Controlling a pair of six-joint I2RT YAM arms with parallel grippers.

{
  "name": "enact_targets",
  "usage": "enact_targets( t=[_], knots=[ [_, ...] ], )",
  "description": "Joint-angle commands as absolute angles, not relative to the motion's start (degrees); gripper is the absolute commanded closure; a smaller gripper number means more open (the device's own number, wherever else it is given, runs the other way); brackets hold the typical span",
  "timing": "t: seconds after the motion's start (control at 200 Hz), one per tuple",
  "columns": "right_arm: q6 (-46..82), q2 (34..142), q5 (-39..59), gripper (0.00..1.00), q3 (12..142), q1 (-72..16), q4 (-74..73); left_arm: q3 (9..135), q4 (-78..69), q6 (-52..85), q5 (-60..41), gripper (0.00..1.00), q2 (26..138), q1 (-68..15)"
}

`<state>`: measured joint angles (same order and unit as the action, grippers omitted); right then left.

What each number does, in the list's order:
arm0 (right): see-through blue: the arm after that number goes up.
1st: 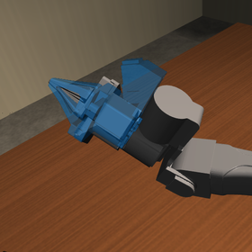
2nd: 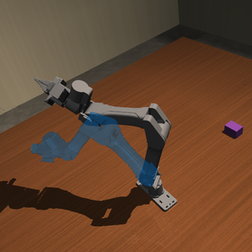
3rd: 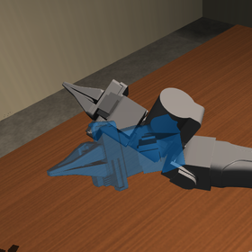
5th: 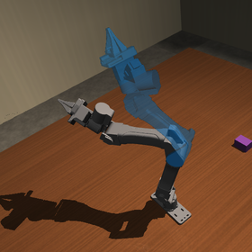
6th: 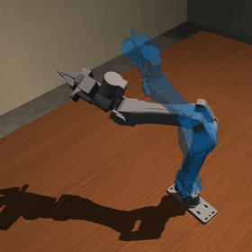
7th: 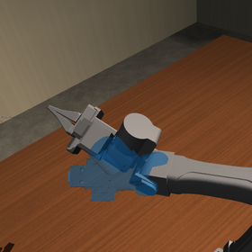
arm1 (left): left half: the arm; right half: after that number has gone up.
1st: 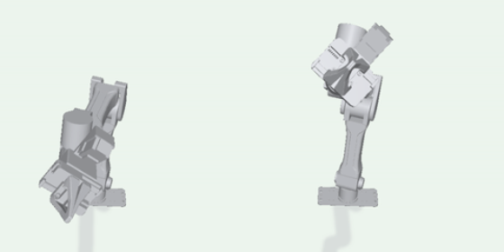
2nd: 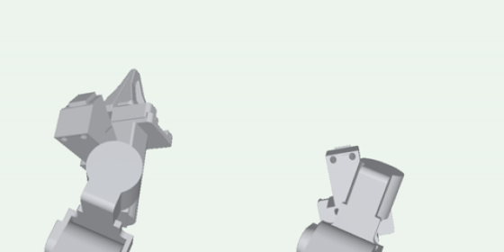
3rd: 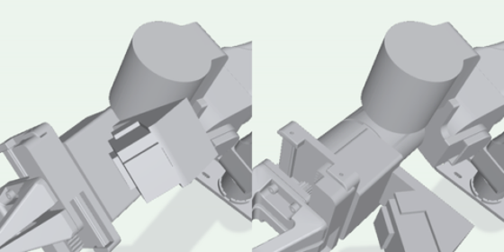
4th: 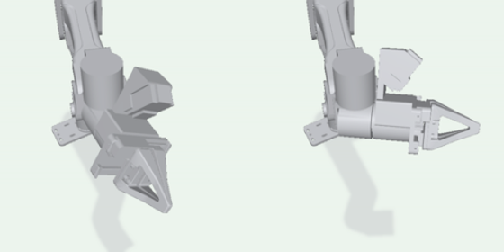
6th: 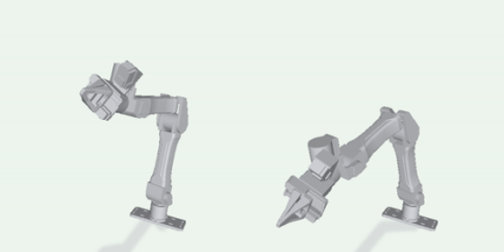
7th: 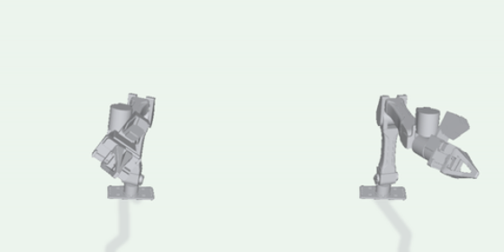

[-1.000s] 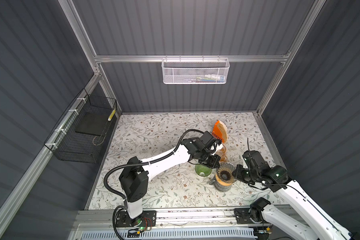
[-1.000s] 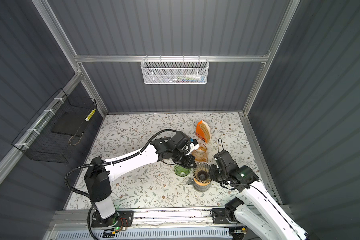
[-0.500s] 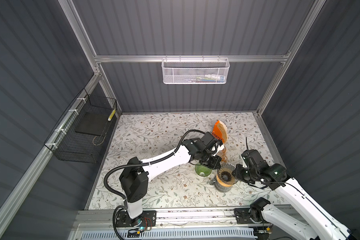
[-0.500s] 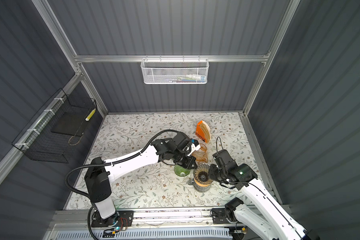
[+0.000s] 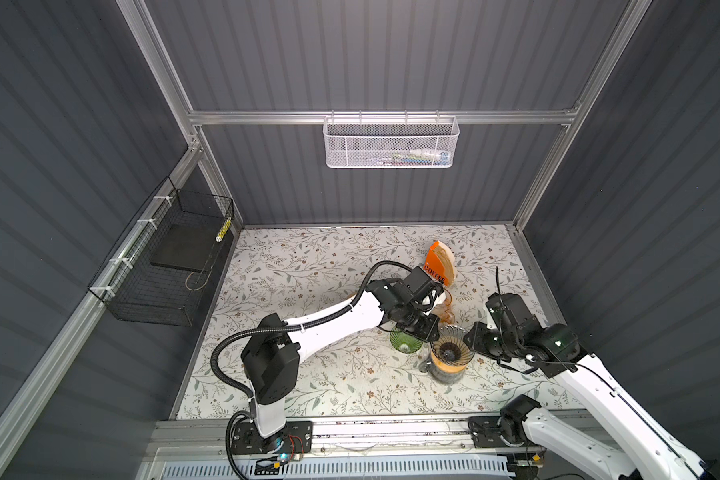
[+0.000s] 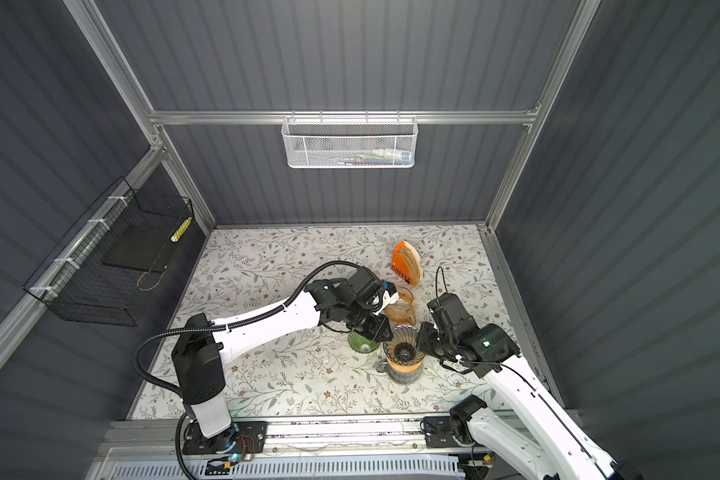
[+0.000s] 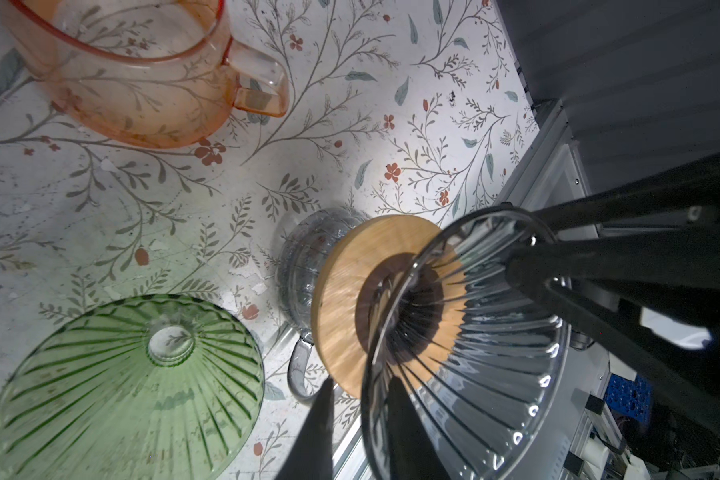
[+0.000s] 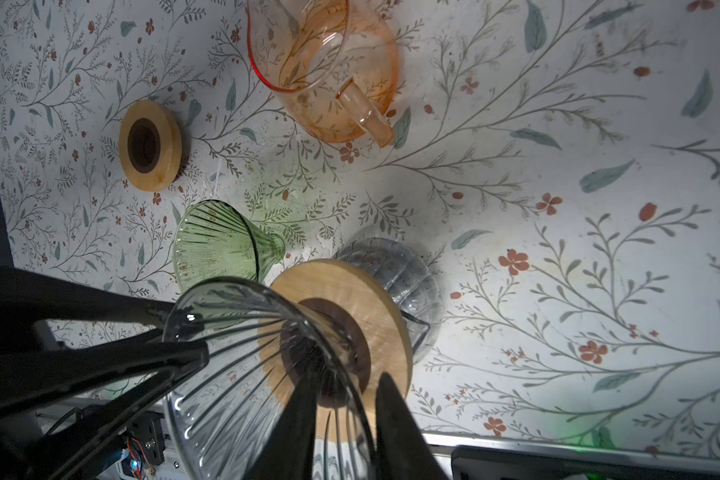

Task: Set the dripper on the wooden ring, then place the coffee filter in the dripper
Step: 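Open the right gripper off the dripper rim while left gripper nears the COFFEE box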

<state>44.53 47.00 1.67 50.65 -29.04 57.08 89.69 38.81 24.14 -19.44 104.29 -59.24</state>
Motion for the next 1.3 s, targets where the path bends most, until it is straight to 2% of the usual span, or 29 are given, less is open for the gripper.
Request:
enact_targets(
  t=[0.0, 0.535, 0.796, 1.056, 1.296],
  knots=[
    [44.1, 46.2, 0.6, 0.71, 52.0, -29.0, 58.9, 91.0, 40.8, 23.1, -17.2, 0.76, 103.9, -59.6],
    [44.5, 43.9, -0.4, 0.70, 52.2, -29.0, 60.1, 90.9, 38.6, 24.3, -16.8, 0.72, 101.4, -59.6],
    [44.5, 43.2, -1.3, 0.69, 52.6, -29.0, 60.2, 89.2, 35.5, 24.6, -18.5, 0.69, 99.9, -59.6],
    [44.6, 43.2, -1.6, 0.68, 52.8, -29.0, 60.0, 88.7, 34.3, 24.7, -23.0, 0.68, 100.3, -59.6],
    [44.4, 43.3, -1.7, 0.68, 53.0, -29.0, 59.9, 88.0, 33.8, 25.2, -22.6, 0.68, 99.8, -59.6]
  ],
)
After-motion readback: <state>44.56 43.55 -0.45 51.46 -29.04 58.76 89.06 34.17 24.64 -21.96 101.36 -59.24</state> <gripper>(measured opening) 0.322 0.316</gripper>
